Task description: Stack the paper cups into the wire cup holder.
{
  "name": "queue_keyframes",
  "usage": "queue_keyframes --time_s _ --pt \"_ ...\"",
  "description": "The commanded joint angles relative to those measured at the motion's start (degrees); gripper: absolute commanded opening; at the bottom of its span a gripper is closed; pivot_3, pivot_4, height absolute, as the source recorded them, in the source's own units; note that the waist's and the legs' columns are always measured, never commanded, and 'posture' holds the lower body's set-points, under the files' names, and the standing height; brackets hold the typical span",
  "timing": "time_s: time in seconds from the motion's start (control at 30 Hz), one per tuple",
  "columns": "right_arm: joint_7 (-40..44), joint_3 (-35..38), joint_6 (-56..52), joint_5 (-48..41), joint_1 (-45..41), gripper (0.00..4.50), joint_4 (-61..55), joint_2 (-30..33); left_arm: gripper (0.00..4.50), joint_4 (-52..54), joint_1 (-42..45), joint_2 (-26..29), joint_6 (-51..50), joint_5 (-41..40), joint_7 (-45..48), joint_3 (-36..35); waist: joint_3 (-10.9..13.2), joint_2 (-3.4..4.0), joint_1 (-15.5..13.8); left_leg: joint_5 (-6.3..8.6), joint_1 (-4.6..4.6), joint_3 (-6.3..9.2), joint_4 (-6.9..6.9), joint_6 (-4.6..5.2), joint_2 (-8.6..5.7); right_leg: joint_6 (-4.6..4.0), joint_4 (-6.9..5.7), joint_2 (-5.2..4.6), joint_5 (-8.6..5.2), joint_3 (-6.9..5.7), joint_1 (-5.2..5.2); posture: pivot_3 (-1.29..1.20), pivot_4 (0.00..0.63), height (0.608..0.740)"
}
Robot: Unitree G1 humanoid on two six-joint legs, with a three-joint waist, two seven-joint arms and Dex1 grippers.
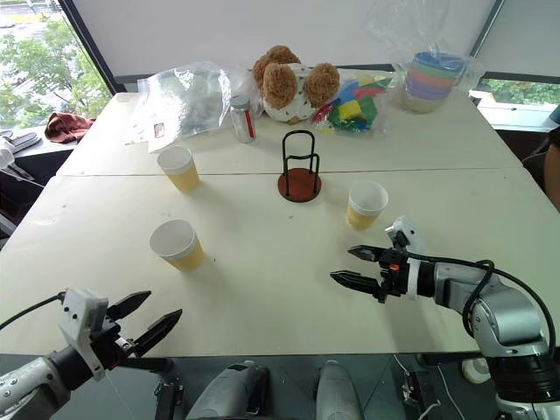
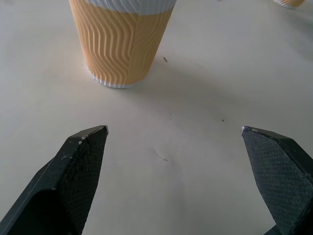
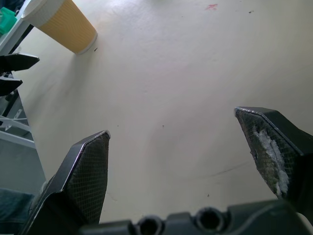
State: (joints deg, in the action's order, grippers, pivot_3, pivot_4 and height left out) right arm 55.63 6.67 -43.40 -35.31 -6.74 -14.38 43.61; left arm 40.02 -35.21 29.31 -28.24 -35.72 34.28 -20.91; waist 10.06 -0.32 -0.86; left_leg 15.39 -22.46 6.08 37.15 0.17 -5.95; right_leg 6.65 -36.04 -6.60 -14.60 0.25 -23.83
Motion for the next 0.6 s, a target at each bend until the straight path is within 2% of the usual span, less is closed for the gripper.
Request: queue_keyframes --time_s 0.03,0.6 --pt "-0.21 -0.36 0.16 -1.05 -0.64 4.45 -2.48 -0.59 4.5 2.45 -0.12 0.13 -0.35 -1.16 -0.53 -0.21 0.0 0.0 0.01 0.0 0.0 0.0 0.0 0.0 0.0 0.0 0.0 0.0 0.0 0.0 0.0 0.0 0.15 0.74" --pt "-1.3 -3.18 0.17 -0.87 -3.76 4.45 -2.73 -2.16 4.5 6.06 -0.6 1.1 -2.51 -3.04 -0.47 1.62 0.0 0.0 0.05 0.0 0.0 0.01 0.0 0.0 -0.01 -0.01 0.01 -0.01 0.0 -0.02 0.01 0.0 0.15 0.74"
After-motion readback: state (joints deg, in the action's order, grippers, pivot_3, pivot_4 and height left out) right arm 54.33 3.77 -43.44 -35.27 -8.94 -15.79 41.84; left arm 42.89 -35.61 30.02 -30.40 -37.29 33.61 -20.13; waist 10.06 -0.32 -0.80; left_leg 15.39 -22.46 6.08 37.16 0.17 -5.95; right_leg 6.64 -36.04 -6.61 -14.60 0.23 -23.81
